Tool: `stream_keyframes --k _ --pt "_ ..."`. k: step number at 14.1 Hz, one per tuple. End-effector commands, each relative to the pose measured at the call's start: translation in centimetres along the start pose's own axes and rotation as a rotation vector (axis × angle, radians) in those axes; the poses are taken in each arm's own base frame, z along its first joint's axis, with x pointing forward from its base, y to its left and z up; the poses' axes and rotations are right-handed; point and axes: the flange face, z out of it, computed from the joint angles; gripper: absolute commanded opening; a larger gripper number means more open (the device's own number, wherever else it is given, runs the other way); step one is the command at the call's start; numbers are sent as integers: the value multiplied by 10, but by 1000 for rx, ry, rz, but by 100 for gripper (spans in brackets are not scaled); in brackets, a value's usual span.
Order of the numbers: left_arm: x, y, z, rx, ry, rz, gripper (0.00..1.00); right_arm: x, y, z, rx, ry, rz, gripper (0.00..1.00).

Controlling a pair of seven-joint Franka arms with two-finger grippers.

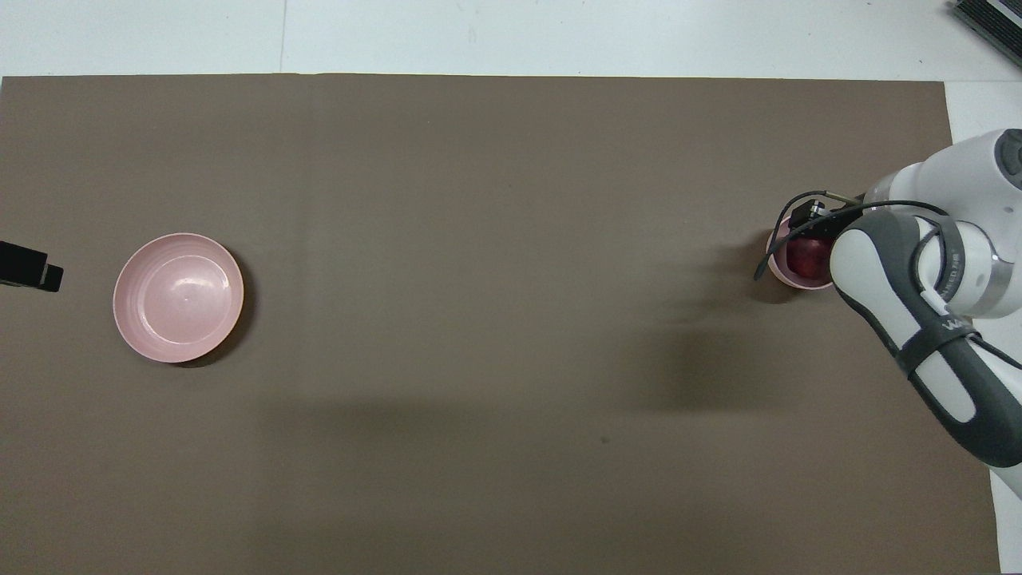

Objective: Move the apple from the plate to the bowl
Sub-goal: 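Lower the apple into the pink bowl and open the right gripper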

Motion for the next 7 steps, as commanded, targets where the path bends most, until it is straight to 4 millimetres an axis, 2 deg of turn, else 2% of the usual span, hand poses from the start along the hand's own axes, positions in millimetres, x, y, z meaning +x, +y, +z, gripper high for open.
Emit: stream_keyframes --k 1,3,5,7 --pt "-5 -5 -6 8 1 -12 100 2 -5 -6 -5 34 -33 100" --pt "-6 -8 -6 8 2 -19 100 2 -4 -24 -8 39 -56 100" --pt "-6 -8 -6 8 2 -19 100 -2 -4 -52 -12 30 -141 100" --pt "-6 -8 -6 8 0 -19 100 -8 -5 -91 -18 26 -196 100"
